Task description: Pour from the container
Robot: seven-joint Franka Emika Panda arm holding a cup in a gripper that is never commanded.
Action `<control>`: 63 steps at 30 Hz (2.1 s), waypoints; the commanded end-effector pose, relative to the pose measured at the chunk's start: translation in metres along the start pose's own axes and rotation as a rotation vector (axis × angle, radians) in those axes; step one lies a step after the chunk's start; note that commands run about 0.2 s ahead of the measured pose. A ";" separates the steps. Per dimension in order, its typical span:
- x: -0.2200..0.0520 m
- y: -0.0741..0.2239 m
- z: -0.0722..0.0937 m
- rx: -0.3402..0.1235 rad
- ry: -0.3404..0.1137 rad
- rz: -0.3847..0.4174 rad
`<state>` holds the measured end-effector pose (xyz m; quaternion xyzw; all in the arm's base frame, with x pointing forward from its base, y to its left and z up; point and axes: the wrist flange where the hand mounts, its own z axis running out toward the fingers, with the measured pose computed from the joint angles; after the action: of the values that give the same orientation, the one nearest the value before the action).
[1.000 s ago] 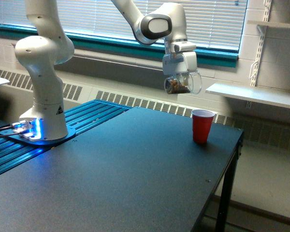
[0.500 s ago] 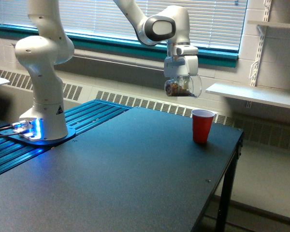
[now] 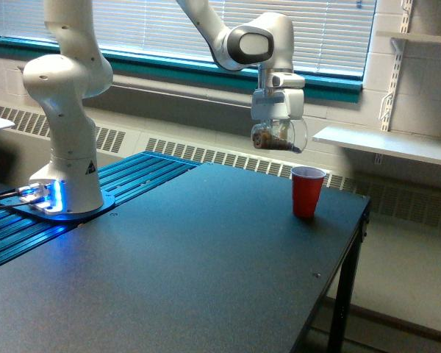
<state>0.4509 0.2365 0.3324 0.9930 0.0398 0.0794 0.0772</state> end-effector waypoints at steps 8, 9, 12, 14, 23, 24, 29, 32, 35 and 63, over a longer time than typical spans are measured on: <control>0.004 -0.013 0.002 -0.026 -0.010 0.003; 0.004 -0.014 0.002 -0.028 -0.011 0.003; 0.005 -0.014 0.004 -0.031 -0.015 -0.001; 0.005 -0.015 0.004 -0.035 -0.017 -0.002; 0.008 -0.018 0.006 -0.042 -0.020 -0.007; 0.008 -0.018 0.006 -0.041 -0.021 -0.006; 0.009 -0.018 0.004 -0.049 -0.030 -0.011; 0.010 -0.018 0.003 -0.058 -0.037 -0.011; 0.011 -0.018 0.002 -0.061 -0.040 -0.013; 0.021 -0.021 -0.004 -0.060 -0.090 -0.015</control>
<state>0.4698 0.2519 0.3298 0.9927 0.0321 0.0406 0.1091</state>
